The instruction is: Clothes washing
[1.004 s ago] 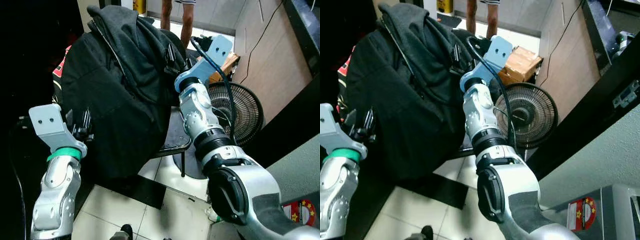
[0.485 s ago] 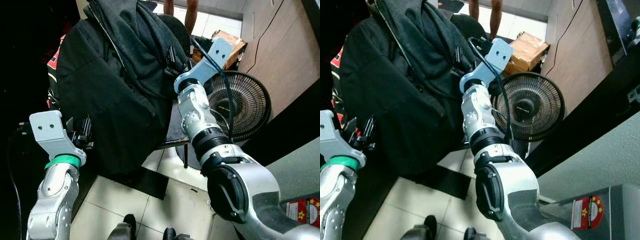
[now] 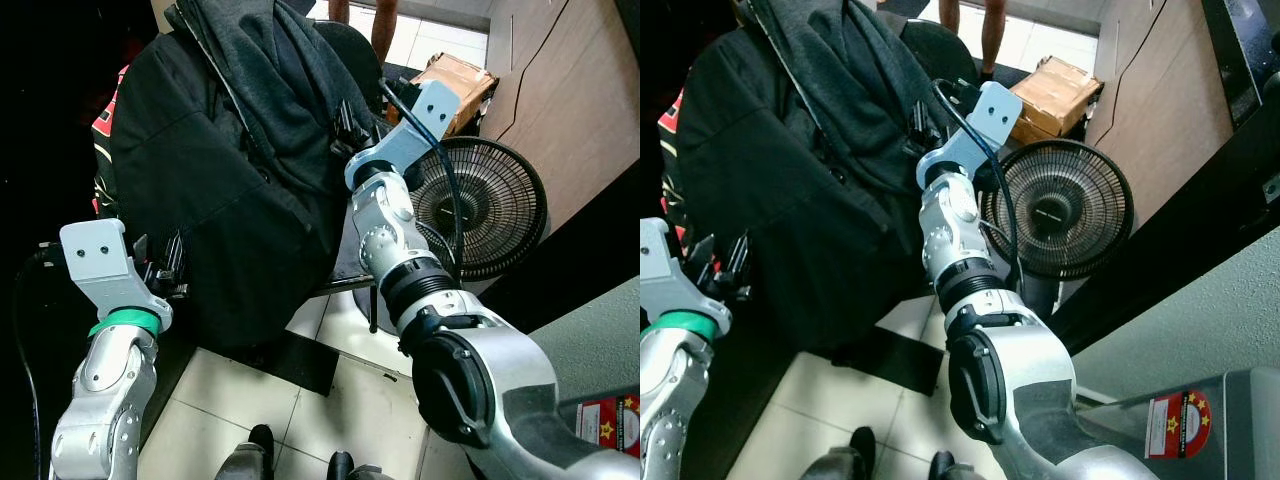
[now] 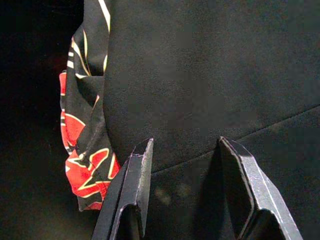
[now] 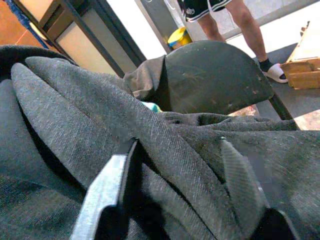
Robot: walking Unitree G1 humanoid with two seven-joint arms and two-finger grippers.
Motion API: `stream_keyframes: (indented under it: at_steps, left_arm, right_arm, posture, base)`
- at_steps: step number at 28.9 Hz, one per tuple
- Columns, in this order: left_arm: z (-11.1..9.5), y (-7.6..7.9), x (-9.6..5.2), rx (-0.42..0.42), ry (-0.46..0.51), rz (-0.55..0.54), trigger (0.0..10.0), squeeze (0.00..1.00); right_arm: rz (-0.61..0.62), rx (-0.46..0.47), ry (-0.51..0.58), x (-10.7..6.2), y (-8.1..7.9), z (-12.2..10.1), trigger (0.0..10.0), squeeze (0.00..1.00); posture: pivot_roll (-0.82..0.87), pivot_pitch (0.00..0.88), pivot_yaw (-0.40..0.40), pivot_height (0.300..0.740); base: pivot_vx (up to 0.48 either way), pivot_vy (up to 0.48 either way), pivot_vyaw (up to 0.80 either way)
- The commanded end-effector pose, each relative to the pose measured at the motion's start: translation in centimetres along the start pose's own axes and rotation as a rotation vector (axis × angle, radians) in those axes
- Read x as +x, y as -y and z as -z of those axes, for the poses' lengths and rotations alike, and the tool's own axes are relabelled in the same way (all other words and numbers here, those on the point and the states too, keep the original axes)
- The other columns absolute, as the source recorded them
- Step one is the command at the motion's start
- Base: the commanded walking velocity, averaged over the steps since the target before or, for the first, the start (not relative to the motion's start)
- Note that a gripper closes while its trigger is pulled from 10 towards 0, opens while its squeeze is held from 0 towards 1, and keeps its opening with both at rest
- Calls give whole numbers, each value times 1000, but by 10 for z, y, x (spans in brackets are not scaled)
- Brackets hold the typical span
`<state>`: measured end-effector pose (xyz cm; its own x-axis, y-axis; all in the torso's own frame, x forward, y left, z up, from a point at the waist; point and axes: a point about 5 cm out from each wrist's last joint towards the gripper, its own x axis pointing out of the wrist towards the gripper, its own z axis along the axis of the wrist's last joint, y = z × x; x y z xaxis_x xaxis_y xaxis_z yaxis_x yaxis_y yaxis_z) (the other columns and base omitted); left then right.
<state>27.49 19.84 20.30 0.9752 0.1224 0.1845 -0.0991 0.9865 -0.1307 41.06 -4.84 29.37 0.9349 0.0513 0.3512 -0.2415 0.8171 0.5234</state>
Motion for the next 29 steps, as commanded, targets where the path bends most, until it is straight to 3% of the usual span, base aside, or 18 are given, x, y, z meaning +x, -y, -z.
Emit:
stream_keyframes:
  at_steps: [1,17,29]
  left_arm:
    - [4,-1,-3,5,-28,-5,10000,0]
    - [5,1,2,7,-28,0,10000,0]
    - [-2,2,22,-10,29,-20,10000,0]
  right_arm:
    - [27,8,-31,-4,6,10,0,0]
    - [24,11,-7,-3,8,5,0,0]
    - [-76,26,44,4,1,-14,0,0]
  posture:
    - [163,300,28,740]
    - [158,267,28,740]
    - [126,167,21,740]
  base:
    - [0,0,0]
    - [0,0,0]
    - [0,0,0]
